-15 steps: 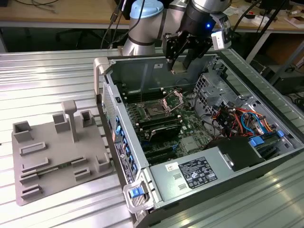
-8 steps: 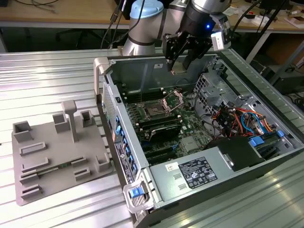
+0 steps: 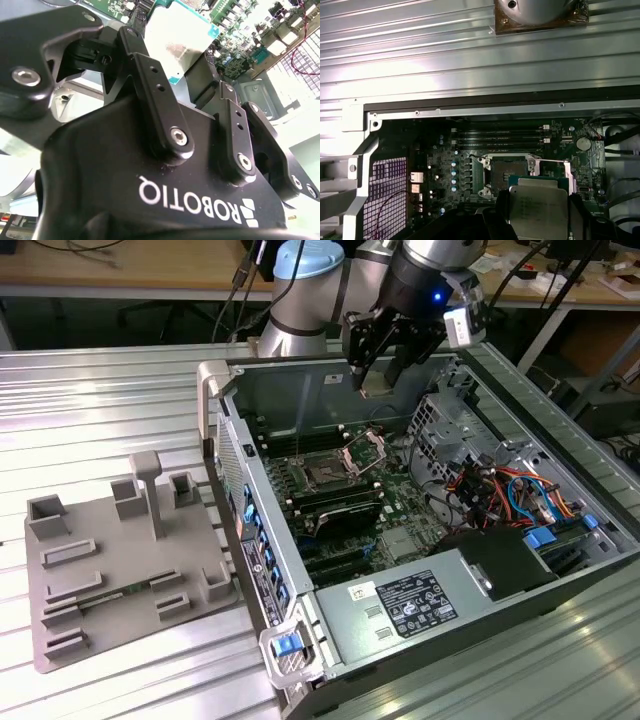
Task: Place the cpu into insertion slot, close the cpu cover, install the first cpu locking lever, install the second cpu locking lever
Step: 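Place the cpu into insertion slot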
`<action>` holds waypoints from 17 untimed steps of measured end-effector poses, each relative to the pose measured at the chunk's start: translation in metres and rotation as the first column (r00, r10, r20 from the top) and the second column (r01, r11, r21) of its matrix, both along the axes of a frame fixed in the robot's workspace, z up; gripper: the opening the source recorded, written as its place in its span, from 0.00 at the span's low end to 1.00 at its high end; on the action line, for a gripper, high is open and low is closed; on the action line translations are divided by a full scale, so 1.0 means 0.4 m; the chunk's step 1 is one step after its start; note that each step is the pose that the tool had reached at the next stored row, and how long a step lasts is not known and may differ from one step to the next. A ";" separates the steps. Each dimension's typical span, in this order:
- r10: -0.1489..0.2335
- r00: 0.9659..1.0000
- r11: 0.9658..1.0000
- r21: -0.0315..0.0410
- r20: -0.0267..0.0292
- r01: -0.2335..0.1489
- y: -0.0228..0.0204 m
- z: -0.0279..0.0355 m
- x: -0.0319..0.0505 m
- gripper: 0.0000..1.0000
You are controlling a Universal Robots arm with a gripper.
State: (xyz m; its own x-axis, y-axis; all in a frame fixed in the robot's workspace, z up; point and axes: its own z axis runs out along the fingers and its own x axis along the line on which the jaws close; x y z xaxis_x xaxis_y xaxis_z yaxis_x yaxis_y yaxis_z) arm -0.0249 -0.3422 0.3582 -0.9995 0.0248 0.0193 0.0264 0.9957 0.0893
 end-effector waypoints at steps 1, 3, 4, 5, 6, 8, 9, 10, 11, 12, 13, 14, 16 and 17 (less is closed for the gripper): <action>0.000 1.000 1.000 0.000 0.000 0.000 0.000 0.000 0.000 0.55; 0.000 1.000 1.000 0.000 0.000 0.000 0.000 -0.002 0.000 0.55; 0.000 1.000 1.000 0.000 0.000 0.000 0.000 -0.002 0.000 0.55; 0.000 1.000 1.000 0.000 0.000 0.000 0.000 -0.003 0.000 0.55; 0.000 1.000 1.000 0.000 0.000 0.000 0.000 -0.003 0.000 0.55; 0.000 1.000 1.000 0.000 0.000 0.000 0.000 -0.004 0.000 0.55; 0.000 1.000 1.000 0.000 0.000 0.000 0.000 -0.004 0.000 0.55; 0.000 1.000 1.000 0.000 0.000 0.000 0.000 -0.005 0.000 0.55; 0.000 1.000 1.000 0.000 0.000 0.000 0.000 -0.005 0.000 0.55; 0.000 1.000 1.000 0.000 0.000 0.000 0.000 -0.006 0.000 0.55; 0.000 1.000 1.000 0.000 0.000 0.000 0.000 -0.006 0.000 0.55; 0.000 1.000 1.000 0.000 0.000 0.000 0.000 -0.006 0.000 0.55; 0.000 1.000 1.000 0.000 0.000 0.000 0.000 -0.007 0.000 0.55; 0.000 1.000 1.000 0.000 0.000 0.000 0.000 -0.008 0.000 0.55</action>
